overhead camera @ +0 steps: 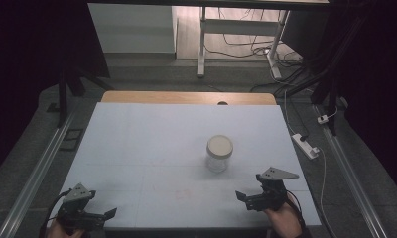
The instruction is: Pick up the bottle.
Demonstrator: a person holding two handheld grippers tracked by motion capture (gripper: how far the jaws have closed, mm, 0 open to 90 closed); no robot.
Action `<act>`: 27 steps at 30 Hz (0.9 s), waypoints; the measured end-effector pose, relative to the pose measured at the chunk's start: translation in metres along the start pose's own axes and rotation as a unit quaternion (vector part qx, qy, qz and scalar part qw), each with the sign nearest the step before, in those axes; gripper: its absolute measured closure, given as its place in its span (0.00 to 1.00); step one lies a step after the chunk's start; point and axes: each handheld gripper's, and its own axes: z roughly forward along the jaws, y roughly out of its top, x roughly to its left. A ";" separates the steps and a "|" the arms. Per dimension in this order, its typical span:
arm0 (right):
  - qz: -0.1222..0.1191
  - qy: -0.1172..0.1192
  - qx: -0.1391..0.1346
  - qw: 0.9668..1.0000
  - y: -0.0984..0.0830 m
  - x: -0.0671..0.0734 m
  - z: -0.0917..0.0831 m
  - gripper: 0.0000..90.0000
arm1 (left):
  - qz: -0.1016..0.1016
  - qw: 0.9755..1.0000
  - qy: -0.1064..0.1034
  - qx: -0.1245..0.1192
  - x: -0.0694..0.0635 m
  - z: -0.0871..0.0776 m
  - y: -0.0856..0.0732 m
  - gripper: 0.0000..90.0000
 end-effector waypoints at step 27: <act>-0.008 -0.005 0.018 1.000 0.025 -0.005 0.033 0.00 | 0.000 1.000 0.001 0.002 0.000 0.001 0.000 0.00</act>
